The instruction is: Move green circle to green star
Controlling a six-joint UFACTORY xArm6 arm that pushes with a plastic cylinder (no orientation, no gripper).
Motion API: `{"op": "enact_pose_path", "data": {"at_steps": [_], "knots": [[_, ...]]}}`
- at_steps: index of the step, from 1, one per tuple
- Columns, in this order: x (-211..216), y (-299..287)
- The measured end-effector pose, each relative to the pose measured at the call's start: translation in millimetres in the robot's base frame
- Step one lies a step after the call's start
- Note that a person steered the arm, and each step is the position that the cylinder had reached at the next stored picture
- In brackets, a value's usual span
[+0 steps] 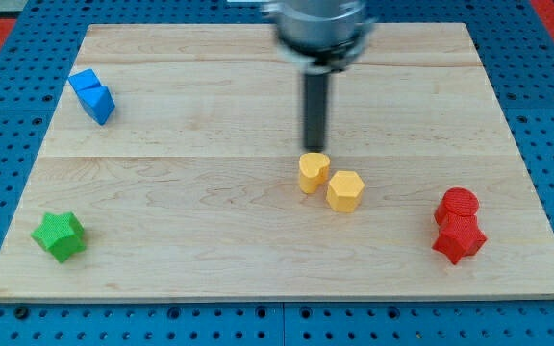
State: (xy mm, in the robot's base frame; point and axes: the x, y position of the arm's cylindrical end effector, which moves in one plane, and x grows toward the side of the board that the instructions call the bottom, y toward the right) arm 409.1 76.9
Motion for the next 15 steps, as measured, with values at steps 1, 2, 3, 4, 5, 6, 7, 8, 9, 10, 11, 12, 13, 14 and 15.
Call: {"op": "enact_pose_path", "data": {"at_steps": [1,2,3,4,5,6,7,8,9,10,11,12,13,14,15], "knots": [[-80,70],[-161,92],[-213,71],[-217,49],[-217,-4],[-216,-48],[-213,-59],[-196,-54],[-168,-54],[-136,-54],[-102,-54],[-70,-54],[-33,-54],[-2,-56],[8,-77]]}}
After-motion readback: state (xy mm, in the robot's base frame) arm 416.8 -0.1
